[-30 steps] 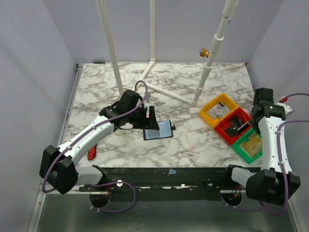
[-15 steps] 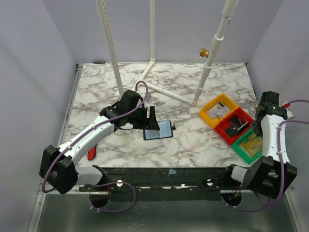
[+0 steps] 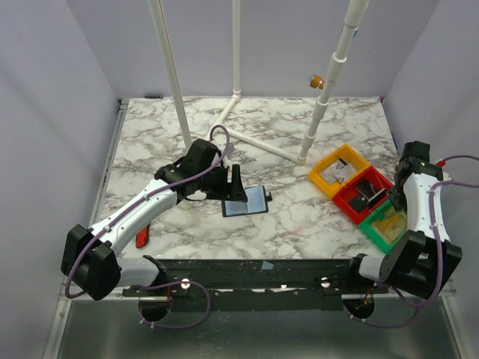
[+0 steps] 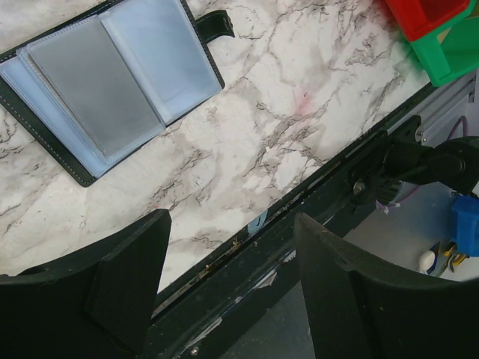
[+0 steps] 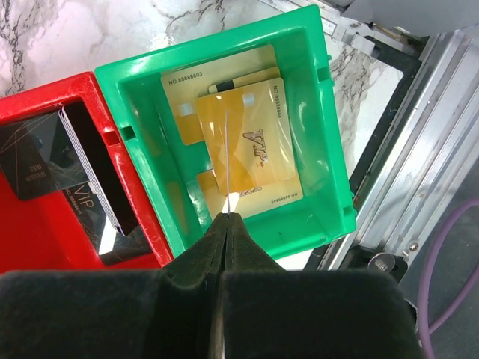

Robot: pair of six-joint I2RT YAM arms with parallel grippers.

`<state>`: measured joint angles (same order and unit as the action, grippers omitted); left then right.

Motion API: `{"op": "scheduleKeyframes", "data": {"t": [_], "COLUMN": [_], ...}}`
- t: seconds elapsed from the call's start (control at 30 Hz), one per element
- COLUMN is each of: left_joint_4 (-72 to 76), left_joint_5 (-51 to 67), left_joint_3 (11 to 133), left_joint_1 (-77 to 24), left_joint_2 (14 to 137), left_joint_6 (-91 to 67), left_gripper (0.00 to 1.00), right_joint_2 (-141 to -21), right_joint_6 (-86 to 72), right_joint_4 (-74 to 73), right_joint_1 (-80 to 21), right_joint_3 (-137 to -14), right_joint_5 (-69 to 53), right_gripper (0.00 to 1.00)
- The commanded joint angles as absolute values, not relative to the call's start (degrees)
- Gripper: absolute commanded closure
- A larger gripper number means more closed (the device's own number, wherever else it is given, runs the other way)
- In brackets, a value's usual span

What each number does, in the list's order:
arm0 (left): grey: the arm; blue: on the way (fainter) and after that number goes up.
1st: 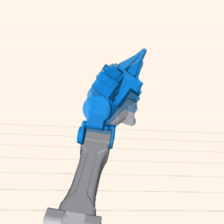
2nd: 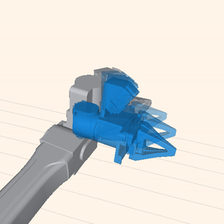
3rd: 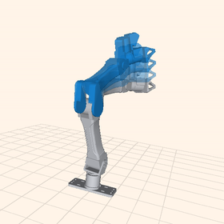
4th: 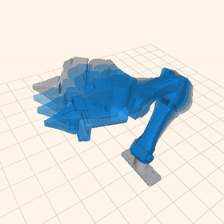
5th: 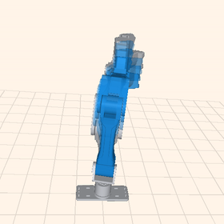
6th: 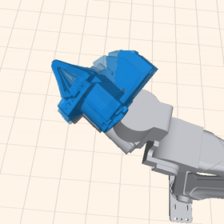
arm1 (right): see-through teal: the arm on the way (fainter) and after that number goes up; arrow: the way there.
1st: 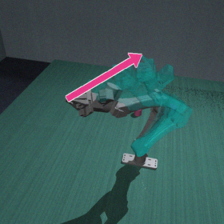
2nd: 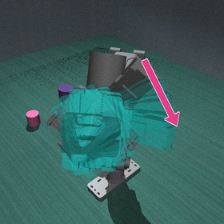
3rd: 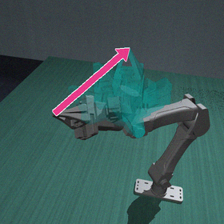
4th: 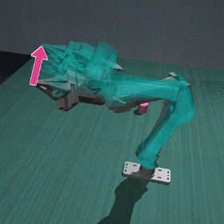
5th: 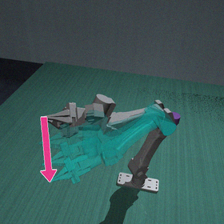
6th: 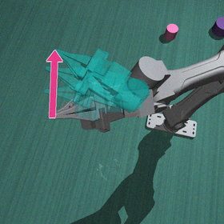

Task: Take the credit cards out of the card holder
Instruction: Place the credit card in the storage box, then remove the credit card from the card holder.

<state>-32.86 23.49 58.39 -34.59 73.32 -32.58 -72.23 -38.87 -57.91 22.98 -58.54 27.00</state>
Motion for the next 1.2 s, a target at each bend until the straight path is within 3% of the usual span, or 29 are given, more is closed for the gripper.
{"op": "scheduleKeyframes", "data": {"t": [0.0,0.07,0.23,0.3,0.57,0.9,1.17], "left_joint_4": [-32.73,-32.75,-32.70,-32.69,-32.65,-33.94,-35.24], "left_joint_5": [24.18,24.13,24.21,24.26,24.09,21.38,19.10], "left_joint_3": [58.56,58.45,58.27,58.27,58.35,58.96,57.36], "left_joint_1": [-34.72,-34.76,-34.80,-34.75,-34.80,-34.55,-31.09], "left_joint_2": [72.17,71.98,71.96,71.98,72.15,71.53,69.42], "left_joint_6": [-31.82,-31.82,-31.82,-31.82,-31.82,-31.55,-32.49], "left_gripper": [0.31,0.31,0.31,0.31,0.31,0.30,0.30], "right_joint_2": [-73.55,-73.99,-72.67,-72.41,-70.05,-66.41,-69.83], "right_joint_6": [-38.19,-37.94,-37.59,-37.33,-34.13,-33.13,-42.98], "right_joint_4": [-56.59,-56.54,-56.44,-56.34,-56.44,-55.20,-48.32], "right_joint_1": [23.38,23.39,23.38,23.43,23.41,20.39,-3.52], "right_joint_3": [-57.74,-57.85,-57.92,-57.92,-59.73,-64.51,-63.16], "right_joint_5": [25.79,25.41,25.17,24.81,18.16,5.22,8.14], "right_gripper": [0.99,0.97,0.46,0.32,0.00,0.00,0.00]}}
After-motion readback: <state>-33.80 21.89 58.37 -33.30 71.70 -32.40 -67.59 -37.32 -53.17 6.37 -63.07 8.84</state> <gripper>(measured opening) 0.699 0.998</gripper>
